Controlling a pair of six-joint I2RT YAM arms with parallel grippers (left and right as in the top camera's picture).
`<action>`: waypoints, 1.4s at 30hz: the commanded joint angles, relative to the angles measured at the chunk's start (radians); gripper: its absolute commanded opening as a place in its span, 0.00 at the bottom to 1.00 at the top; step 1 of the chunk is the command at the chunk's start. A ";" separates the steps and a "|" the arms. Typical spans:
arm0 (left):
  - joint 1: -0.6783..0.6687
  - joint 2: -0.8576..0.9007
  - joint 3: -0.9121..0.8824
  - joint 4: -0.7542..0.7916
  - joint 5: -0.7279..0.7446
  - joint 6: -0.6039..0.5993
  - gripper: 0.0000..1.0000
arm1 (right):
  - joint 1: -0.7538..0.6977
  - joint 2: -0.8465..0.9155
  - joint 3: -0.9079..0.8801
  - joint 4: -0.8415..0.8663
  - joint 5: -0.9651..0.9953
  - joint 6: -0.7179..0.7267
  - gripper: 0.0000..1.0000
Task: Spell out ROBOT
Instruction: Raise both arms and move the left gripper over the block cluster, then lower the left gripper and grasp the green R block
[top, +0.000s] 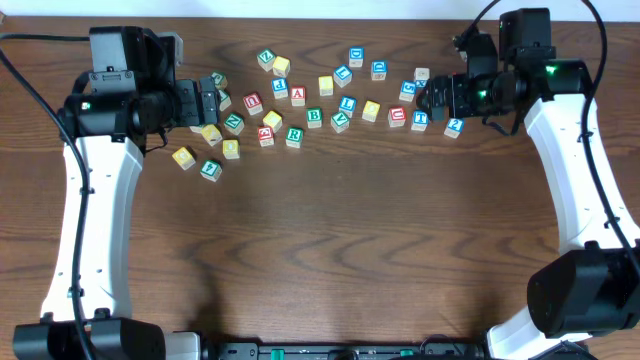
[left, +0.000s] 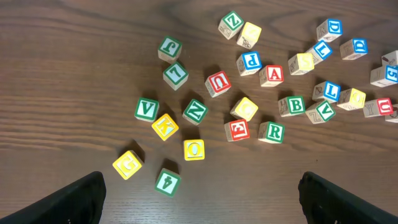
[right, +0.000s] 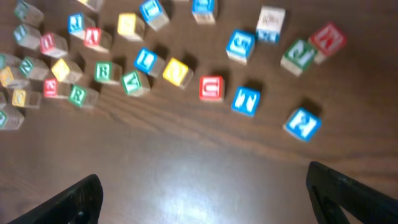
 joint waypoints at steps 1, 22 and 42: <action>-0.002 -0.005 0.029 0.000 0.013 0.005 0.98 | -0.001 -0.002 0.027 0.028 -0.089 -0.013 0.99; -0.186 0.060 0.029 0.023 -0.082 -0.135 0.88 | 0.079 0.037 0.027 0.067 0.076 0.209 0.85; -0.367 0.370 0.029 0.122 -0.082 -0.164 0.74 | -0.063 0.037 0.026 -0.086 0.114 0.208 0.89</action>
